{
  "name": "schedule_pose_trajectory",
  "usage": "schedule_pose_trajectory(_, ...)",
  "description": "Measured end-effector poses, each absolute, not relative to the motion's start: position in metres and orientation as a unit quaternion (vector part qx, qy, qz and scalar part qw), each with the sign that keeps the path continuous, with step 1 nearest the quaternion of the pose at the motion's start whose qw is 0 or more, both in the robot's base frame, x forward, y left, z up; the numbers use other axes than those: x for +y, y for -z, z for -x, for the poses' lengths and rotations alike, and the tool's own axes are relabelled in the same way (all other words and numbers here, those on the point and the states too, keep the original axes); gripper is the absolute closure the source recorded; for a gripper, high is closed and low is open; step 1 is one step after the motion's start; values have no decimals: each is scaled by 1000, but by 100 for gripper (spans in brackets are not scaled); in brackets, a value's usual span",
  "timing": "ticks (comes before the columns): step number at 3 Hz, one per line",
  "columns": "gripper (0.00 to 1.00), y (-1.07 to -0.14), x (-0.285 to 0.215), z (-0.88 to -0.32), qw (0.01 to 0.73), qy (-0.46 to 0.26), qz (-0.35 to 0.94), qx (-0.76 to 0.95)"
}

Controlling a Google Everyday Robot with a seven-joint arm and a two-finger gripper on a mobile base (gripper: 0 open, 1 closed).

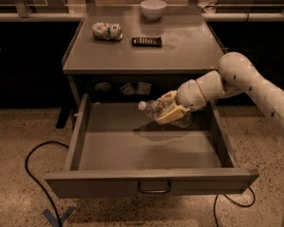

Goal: Place water bottle into top drawer

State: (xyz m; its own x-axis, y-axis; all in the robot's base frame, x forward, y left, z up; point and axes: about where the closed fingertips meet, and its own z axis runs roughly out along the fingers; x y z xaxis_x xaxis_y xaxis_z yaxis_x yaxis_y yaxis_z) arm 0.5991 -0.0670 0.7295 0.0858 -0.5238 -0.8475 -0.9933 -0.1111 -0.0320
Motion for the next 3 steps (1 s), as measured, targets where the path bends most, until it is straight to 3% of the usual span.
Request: schedule_pose_trajectory(3, 100, -628, -13, -557, 263, -259, 713, 596)
